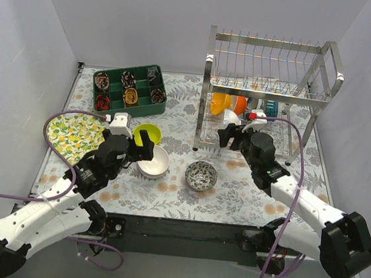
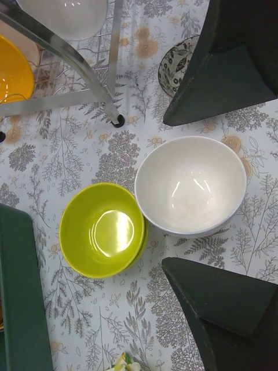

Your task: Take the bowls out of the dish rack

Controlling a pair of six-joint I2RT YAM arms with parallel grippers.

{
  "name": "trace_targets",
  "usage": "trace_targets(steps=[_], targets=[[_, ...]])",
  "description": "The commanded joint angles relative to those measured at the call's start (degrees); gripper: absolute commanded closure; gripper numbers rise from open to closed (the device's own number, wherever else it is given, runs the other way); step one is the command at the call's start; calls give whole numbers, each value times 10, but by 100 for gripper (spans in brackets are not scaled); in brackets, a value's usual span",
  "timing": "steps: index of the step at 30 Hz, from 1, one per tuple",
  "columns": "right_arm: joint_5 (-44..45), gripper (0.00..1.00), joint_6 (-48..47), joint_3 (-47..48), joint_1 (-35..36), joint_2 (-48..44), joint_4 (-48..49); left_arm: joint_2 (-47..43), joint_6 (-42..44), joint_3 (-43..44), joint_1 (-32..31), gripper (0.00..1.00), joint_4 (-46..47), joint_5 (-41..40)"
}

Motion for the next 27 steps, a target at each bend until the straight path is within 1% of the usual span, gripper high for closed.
trace_targets(steps=[1,3,7,8,9,13,14,18,20,21,22,24,27], targets=[[-29,78,49,-31,2,-75,58,-1,7,-8,4,2,14,32],[-58,78,76,-45,2,-109,58,-1,10,-9,4,2,21,38],[-112,78,122,-91,2,-163,58,4,15,-7,4,2,40,76],[-123,78,133,-97,2,-181,59,4,14,-7,4,2,52,101],[-155,78,141,-104,3,-189,59,5,14,-9,4,2,59,113],[-224,77,196,-131,3,-227,60,20,-16,-20,3,2,105,166],[-236,77,205,-144,3,-242,62,37,-35,-23,3,2,122,177],[-298,77,249,-177,3,-273,101,85,-86,-37,3,2,182,251],[-317,76,271,-188,3,-282,113,103,-104,-40,2,2,220,265],[-334,76,281,-202,3,-283,123,122,-120,-40,1,2,230,293],[-342,76,295,-211,3,-284,152,130,-127,-40,0,2,245,301],[-360,76,332,-236,3,-285,183,151,-146,-40,-3,2,275,316],[-373,76,379,-274,3,-281,255,175,-171,-40,-12,2,303,318]])
